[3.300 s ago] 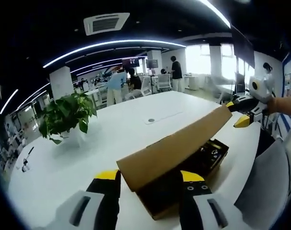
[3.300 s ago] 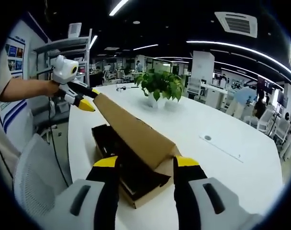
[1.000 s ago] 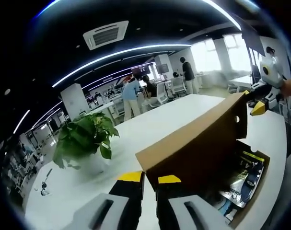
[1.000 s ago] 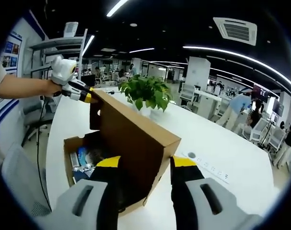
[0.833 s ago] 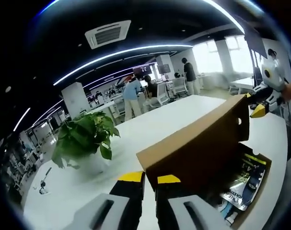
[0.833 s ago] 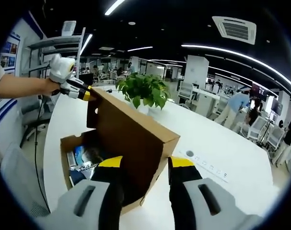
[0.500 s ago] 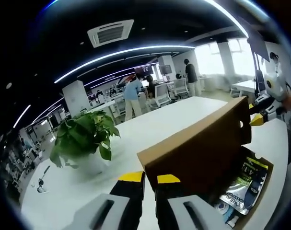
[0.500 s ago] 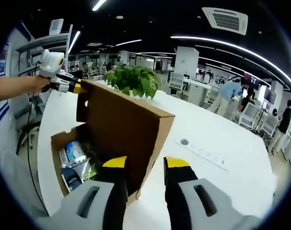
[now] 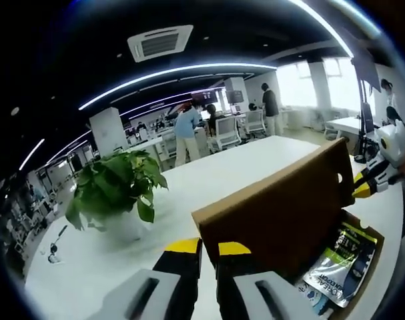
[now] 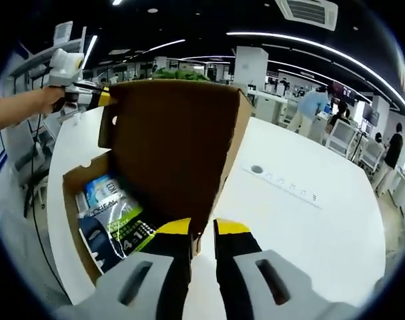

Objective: Operate the shoe box by opening the lid, removing the specified soft item, and placing it in the target area until the item is outside and the box remains undamaged.

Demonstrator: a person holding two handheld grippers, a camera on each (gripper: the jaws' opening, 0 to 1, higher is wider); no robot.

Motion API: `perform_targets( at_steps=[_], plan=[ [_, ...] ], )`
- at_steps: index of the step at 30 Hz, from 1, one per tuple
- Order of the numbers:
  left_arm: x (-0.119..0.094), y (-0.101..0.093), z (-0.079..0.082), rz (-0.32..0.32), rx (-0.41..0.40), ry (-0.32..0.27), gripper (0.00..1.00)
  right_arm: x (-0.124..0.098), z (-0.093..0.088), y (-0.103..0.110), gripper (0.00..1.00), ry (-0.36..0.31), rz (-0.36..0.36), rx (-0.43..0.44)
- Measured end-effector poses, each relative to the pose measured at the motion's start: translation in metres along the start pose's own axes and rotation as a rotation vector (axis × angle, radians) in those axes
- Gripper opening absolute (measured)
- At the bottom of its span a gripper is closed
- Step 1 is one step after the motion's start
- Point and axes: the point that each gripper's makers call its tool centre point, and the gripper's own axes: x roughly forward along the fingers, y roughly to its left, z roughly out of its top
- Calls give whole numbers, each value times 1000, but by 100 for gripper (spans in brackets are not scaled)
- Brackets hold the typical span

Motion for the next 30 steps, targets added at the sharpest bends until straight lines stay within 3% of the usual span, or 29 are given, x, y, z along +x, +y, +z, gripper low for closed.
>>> perform_targets(
  at_steps=[13,23,30],
  plan=[
    [16,0,-9,-2,-11,36,7,6,0,-10,1,0,-34,-32],
    [7,-2,-50,-3,-122,106,10,14,5,-15,1,1,-40,-32],
    [7,-13,-73,-15,-135,160,9,20,7,-18,1,14,-37,-32]
  ],
)
